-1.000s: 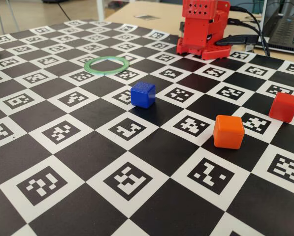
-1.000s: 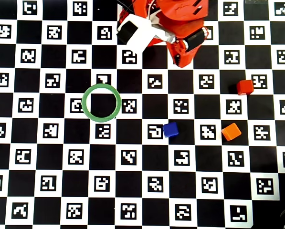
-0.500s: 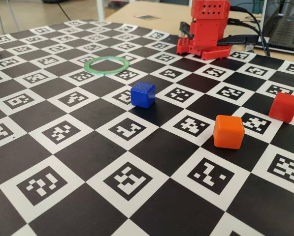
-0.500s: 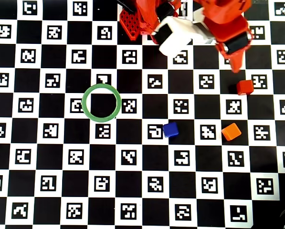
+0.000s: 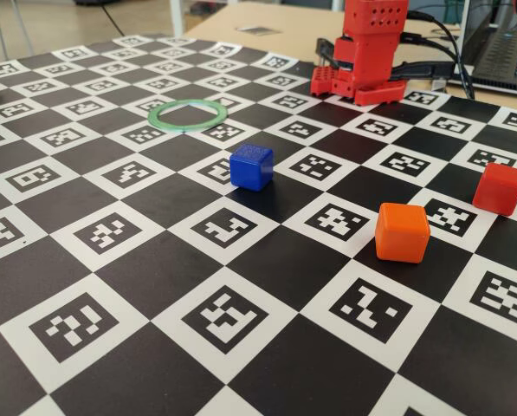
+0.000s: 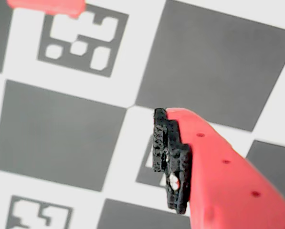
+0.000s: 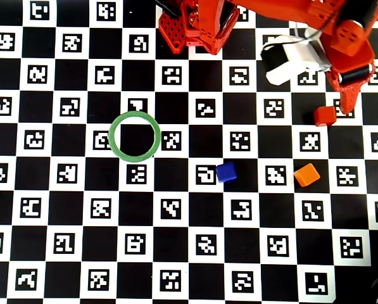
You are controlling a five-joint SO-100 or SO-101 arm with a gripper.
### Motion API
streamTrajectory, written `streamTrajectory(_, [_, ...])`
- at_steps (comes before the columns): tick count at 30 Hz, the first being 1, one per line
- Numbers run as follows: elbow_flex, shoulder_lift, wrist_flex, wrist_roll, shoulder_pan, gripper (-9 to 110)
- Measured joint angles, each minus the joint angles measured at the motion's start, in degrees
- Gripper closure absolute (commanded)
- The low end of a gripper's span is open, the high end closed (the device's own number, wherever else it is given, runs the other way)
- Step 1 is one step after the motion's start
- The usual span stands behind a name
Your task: Grab the red cube then put it in the green circle then put the blue cube on top and finally the orange cube on top
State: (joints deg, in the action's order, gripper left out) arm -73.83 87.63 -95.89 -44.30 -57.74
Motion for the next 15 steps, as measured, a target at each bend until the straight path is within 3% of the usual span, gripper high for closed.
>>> streamTrajectory(9, [5.63,-3.16,0.0,-5.98,-1.58,52])
streamTrajectory(15, [-0.44,-3.16,3.43,-7.21,-1.76,50])
